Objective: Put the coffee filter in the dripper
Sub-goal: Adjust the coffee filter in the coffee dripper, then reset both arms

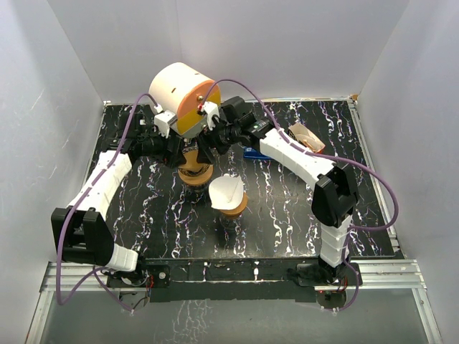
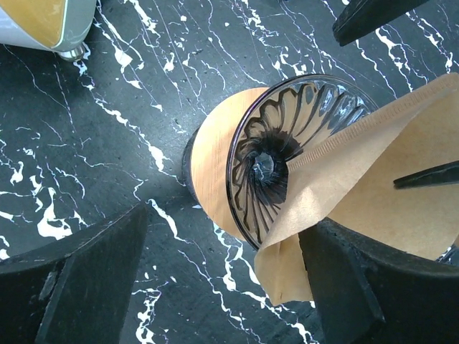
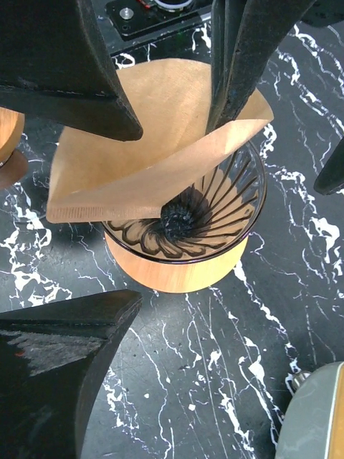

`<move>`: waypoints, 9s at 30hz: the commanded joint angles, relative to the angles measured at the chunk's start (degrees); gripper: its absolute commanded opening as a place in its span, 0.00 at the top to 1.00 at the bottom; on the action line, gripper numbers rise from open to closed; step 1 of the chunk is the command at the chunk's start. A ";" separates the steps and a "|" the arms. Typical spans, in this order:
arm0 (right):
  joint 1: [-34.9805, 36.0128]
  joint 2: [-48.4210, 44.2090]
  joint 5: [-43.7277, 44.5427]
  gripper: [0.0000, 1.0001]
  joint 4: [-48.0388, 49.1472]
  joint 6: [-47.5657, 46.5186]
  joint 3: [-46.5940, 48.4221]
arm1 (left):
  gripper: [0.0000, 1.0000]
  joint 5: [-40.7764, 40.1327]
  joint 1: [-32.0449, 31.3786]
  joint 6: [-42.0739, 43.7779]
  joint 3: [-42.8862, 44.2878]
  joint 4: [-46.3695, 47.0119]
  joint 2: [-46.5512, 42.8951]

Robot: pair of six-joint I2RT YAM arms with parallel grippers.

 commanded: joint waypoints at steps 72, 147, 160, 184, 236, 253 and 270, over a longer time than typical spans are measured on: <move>2.86 1.68 10.85 0.14 -2.60 -7.64 7.12 | 0.10 0.71 0.79 -2.35 -3.50 4.97 -1.89; 1.53 8.30 12.10 0.15 -2.79 -8.41 5.96 | 0.06 -0.61 0.61 -2.04 -3.93 6.66 5.96; 1.14 6.80 7.15 0.15 -2.82 -6.78 7.17 | 0.03 4.97 0.62 -4.31 -2.72 7.57 4.10; 0.38 6.37 5.85 0.14 -3.39 -5.80 9.25 | 0.01 6.14 0.62 -2.35 0.01 5.01 2.60; -18.07 -15.58 20.66 0.02 -1.31 -0.59 2.26 | 0.01 -30.18 0.96 -3.19 18.68 11.52 0.70; -36.87 -31.49 12.29 0.02 7.00 0.62 -11.29 | 0.01 -25.82 0.94 -6.94 18.99 7.73 -2.82; -40.27 -46.65 11.50 0.02 4.64 -0.09 -17.29 | 0.01 -24.86 1.22 -4.90 12.52 5.59 -17.82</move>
